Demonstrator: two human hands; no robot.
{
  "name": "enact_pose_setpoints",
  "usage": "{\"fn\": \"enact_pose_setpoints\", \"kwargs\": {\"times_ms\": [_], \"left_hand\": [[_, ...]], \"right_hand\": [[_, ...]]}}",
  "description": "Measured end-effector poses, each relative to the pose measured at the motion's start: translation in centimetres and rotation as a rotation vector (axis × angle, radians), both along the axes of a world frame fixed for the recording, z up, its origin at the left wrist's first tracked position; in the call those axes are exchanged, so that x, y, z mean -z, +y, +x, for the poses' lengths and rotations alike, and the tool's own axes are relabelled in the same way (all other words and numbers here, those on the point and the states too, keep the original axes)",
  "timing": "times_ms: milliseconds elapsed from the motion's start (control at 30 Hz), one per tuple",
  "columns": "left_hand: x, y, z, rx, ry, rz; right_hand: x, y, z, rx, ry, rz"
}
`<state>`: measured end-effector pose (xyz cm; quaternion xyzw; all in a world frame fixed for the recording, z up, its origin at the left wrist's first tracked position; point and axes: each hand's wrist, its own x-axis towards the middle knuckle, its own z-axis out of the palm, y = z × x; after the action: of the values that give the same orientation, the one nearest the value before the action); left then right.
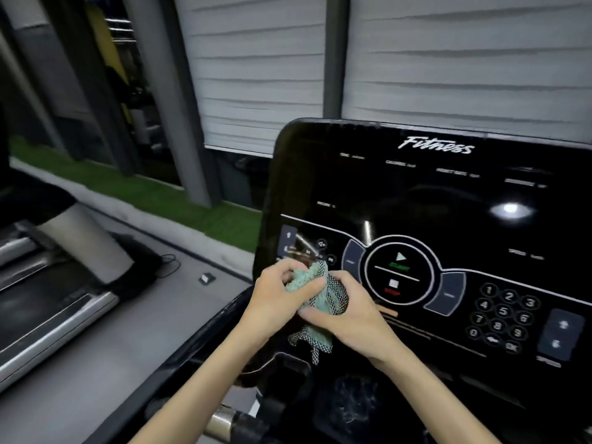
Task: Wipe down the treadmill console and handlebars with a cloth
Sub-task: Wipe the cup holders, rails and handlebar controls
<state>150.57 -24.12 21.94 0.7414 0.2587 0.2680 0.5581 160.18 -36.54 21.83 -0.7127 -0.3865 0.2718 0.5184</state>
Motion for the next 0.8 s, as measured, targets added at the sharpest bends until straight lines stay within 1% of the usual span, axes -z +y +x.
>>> {"fn": "enact_pose_setpoints", "kwargs": {"times_ms": [33,100,233,300,400,500,600,700,800], "left_hand": [[0.2,0.8,-0.8,-0.007,0.007,0.009],[0.7,2.4,-2.3,-0.013,0.003,0.016],[1.9,6.3,-5.5,-0.044,0.007,0.005],[2.6,8.7,-7.3,-0.042,0.02,-0.044],[3.9,11.9,-9.6,-0.025,0.022,-0.143],[5.5,14.2,-11.1,-0.002,0.046,-0.18],[6.7,15.1,-12.1,-0.004,0.056,-0.198],[7.7,16.1,-12.8,0.019,0.056,-0.203],[8.5,16.8,-13.2,0.017,0.017,-0.233]], "right_hand": [[0.0,0.9,-0.7,0.006,-0.027,0.0],[0.0,2.5,-1.9,-0.023,-0.02,-0.008],[-0.2,6.1,-4.0,-0.094,0.09,-0.015],[-0.1,8.3,-5.4,-0.065,0.159,-0.012],[1.1,11.7,-7.6,0.002,0.193,-0.047],[2.5,14.2,-9.6,0.047,0.311,-0.082],[3.9,15.4,-11.0,0.045,0.425,-0.091],[5.2,16.2,-11.8,0.056,0.419,-0.087],[5.7,16.7,-11.7,0.087,0.424,-0.086]]}}
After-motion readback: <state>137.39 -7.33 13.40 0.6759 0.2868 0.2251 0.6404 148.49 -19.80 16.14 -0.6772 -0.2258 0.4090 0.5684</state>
